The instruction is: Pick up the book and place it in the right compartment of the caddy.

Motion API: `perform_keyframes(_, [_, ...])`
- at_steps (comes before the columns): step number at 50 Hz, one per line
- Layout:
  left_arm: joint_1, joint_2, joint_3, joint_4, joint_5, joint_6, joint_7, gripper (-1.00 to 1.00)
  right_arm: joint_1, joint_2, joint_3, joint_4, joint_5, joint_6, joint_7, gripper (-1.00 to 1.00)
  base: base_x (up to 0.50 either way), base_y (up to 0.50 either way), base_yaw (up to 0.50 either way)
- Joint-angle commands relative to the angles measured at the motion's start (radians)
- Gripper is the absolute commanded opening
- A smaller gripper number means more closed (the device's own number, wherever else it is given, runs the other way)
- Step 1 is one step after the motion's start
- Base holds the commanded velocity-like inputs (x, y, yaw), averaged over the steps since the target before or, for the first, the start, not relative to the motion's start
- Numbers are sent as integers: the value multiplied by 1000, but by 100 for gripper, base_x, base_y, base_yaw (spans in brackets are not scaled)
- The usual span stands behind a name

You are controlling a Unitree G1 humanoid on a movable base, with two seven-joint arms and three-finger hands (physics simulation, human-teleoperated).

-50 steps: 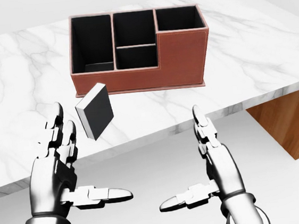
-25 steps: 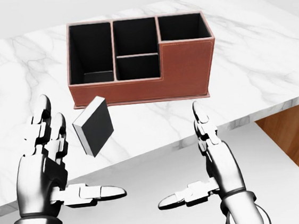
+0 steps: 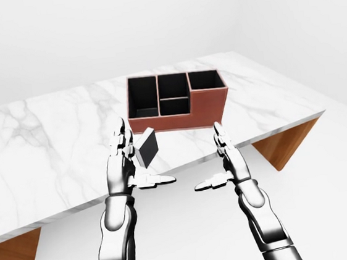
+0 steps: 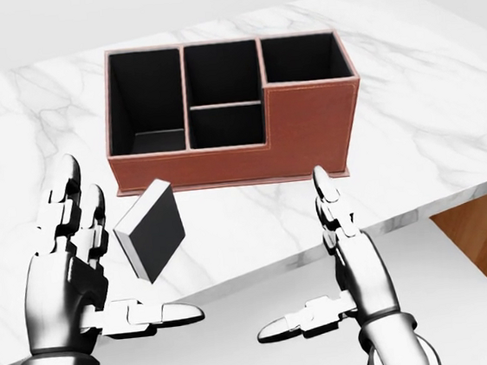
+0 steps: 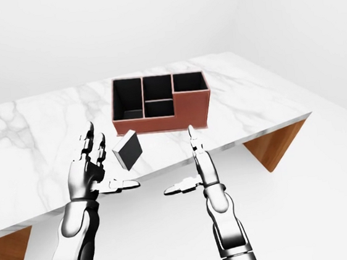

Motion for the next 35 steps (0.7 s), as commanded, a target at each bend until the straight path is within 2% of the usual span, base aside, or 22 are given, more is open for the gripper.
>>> perform_keyframes(1, [0,0,-1,5,0,0,0,100,0,2,2,10,0,-5,-2,100,15,-4,0])
perform_keyframes(12, [3,-1,-4,4,1,0,0,100,7,2,7,4,-3,-7,-2,100,17,-4,0])
perform_keyframes(18, [6,-2,-6,8,2,0,0,100,6,2,7,19,-3,-20,-3,100,19,-5,0])
perform_keyframes(26, [1,1,0,-10,-3,0,-1,100,9,6,15,-21,-6,8,-1,100,22,-6,0])
perform_keyframes(31, [0,3,5,-42,2,0,1,100,11,4,10,-68,8,12,5,100,22,-6,0])
perform_keyframes(33, [0,12,4,-92,33,0,6,100,8,2,8,-117,13,43,11,100,22,-6,0])
perform_keyframes(35, [-3,10,15,-119,19,0,-3,100,0,0,1,-164,16,61,10,100,22,-6,0])
